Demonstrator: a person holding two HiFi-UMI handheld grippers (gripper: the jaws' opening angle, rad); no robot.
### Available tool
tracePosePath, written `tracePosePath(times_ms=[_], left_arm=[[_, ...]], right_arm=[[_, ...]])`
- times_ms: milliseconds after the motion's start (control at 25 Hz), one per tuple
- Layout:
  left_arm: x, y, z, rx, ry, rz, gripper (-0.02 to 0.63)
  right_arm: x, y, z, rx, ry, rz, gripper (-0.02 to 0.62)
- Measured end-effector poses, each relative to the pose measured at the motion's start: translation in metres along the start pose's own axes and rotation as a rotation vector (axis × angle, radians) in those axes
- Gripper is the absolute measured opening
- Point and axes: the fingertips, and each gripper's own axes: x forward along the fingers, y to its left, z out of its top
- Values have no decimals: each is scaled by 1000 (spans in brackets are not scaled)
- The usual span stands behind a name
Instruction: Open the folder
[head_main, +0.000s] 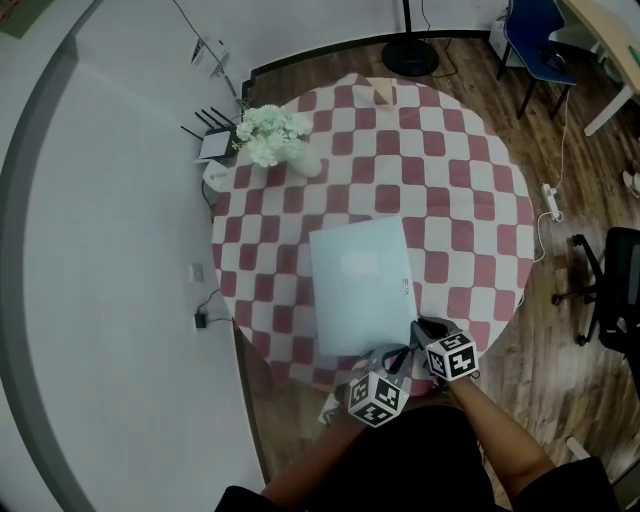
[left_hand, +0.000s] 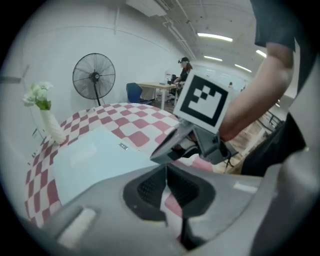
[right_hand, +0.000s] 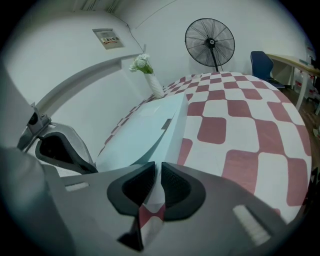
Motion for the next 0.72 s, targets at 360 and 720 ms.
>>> tracePosePath(times_ms=[360, 720], left_arm=[[-50, 13, 26, -97, -157, 70, 6], [-148, 46, 28, -288, -377, 162, 3]], right_arm=[[-2, 3, -2, 32, -15, -29, 41], [-5, 19, -1, -97, 28, -141, 40]])
